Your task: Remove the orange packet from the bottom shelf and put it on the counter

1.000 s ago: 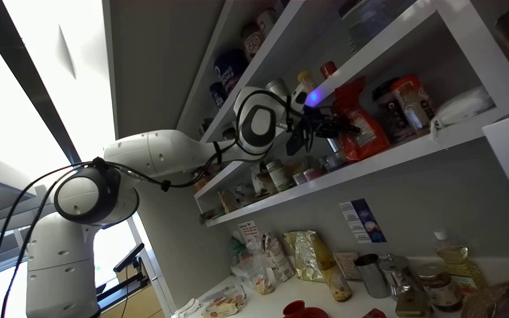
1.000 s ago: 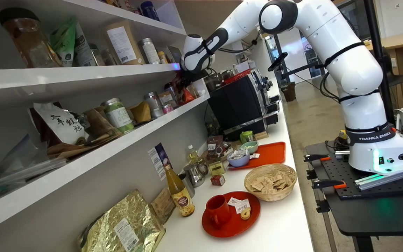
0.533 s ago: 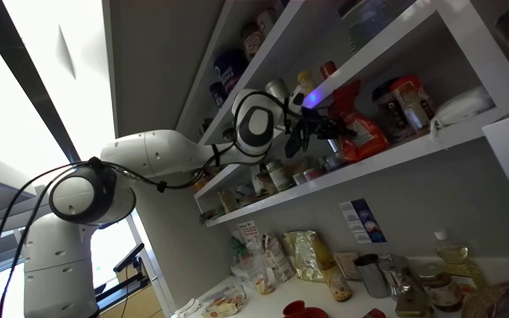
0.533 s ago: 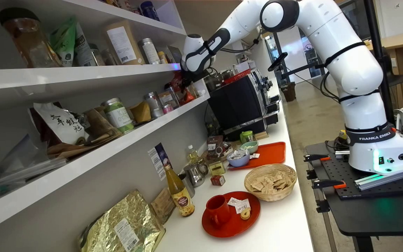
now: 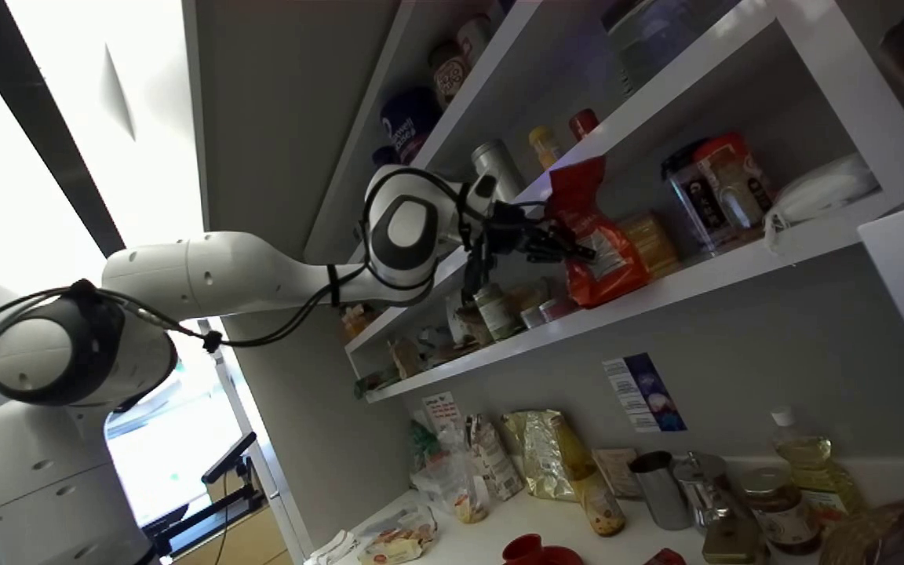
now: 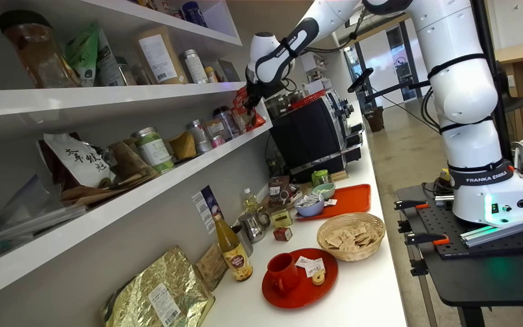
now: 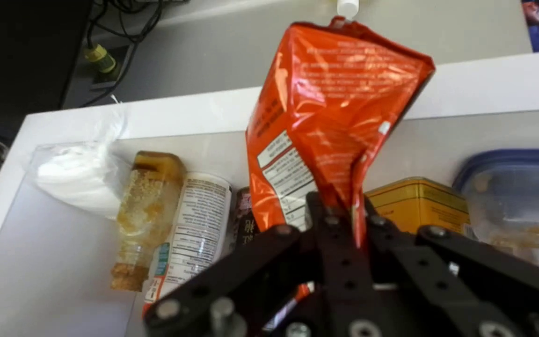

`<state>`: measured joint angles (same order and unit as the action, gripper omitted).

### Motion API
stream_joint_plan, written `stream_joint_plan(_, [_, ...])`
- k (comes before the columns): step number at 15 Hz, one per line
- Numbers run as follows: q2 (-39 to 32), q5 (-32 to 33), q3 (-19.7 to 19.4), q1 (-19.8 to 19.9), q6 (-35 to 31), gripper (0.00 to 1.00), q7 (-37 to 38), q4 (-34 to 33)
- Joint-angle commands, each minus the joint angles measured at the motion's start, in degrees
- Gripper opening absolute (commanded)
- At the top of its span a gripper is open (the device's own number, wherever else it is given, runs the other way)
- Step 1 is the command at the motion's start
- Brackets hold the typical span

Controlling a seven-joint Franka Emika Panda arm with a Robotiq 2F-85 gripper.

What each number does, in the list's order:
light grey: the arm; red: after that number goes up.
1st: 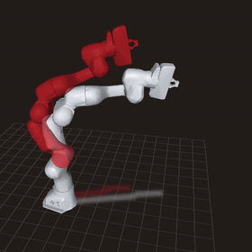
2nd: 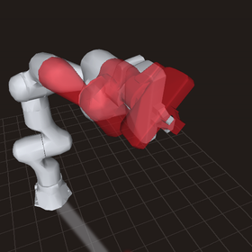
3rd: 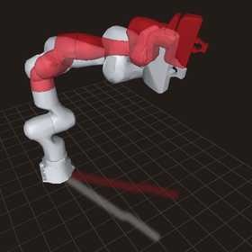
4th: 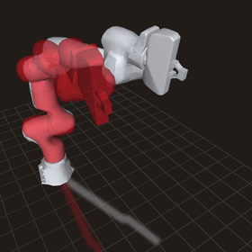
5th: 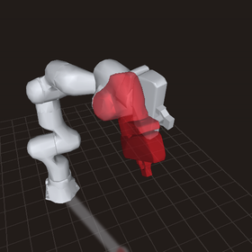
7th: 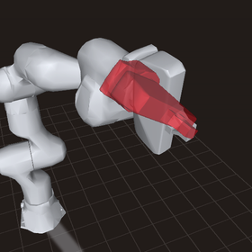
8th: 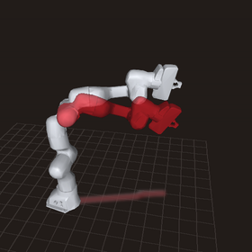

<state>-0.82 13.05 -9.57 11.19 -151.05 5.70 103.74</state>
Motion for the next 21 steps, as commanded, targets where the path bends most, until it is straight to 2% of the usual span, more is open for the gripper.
stream_joint_plan(1, [12.7,2.2,0.1,0.0,0.6,0.02,0.5,13.7])
stream_joint_plan(6, [23.5,-1.4,0.3,-0.6,1.9,0.02,-4.5,23.8])
stream_joint_plan(10, [29.3,-11.1,-1.0,-7.3,6.7,0.02,-14.8,28.7])
stream_joint_plan(13, [31.1,-15.0,0.8,-12.1,11.5,0.02,-18.3,30.5])
stream_joint_plan(17, [31.6,-17.3,5.3,-18.5,14.7,0.02,-19.4,32.9])
stream_joint_plan(19, [30.2,-17.5,9.3,-21.3,13.6,0.02,-17.5,34.1])
stream_joint_plan(21, [26.9,-16.8,14.9,-23.1,10.2,0.02,-12.5,34.9])
